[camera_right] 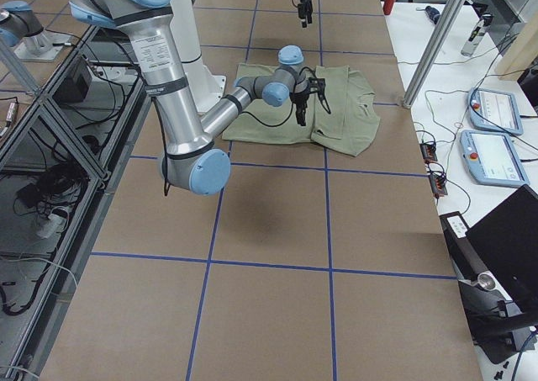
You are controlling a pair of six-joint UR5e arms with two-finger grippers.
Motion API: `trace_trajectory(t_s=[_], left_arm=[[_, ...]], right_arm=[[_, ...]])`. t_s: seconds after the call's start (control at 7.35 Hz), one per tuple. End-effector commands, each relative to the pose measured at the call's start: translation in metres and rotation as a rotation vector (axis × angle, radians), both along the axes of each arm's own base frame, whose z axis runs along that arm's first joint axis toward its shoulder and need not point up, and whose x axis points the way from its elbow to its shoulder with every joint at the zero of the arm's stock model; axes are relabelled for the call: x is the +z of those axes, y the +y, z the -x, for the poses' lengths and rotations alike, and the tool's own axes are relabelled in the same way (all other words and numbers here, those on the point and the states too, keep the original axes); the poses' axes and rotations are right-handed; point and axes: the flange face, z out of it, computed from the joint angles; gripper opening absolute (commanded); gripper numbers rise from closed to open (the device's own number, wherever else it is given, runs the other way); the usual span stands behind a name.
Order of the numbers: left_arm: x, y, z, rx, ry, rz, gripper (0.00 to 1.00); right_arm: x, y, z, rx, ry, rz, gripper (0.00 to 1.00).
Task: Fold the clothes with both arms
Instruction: 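Lower both grippers to the shirt hem corners nearest the robot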
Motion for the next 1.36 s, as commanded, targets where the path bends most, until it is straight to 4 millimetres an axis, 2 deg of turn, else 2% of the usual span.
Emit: trace_trajectory(t_s=[0.0,0.14,0.27,0.41,0.68,0.95,1.22], left_arm=[[0.001,0.098,-0.063,-0.048,0.091,0.15,1.0],[0.013,0.135,-0.088,-0.049,0.111,0.215,1.0],[0.024,0.169,-0.111,-0.063,0.103,0.259,1.0],[0.033,0.186,-0.125,-0.059,0.092,0.309,0.99],[0.055,0.192,-0.142,-0.054,0.046,0.341,0.86],[0.07,0.213,-0.156,-0.018,0.009,0.361,0.85],[0.089,0.227,-0.153,-0.003,-0.032,0.368,0.85]], right_arm=[[-0.003,0.119,0.014,0.095,-0.051,0.058,1.0],[0.008,0.159,0.032,0.113,-0.092,0.06,1.0],[0.037,0.204,0.032,0.155,-0.166,0.034,0.99],[0.053,0.226,0.028,0.158,-0.186,0.017,0.99],[0.052,0.232,0.032,0.151,-0.191,0.023,1.0],[0.052,0.231,0.032,0.153,-0.192,0.022,1.0],[0.052,0.231,0.032,0.16,-0.19,0.017,1.0]])
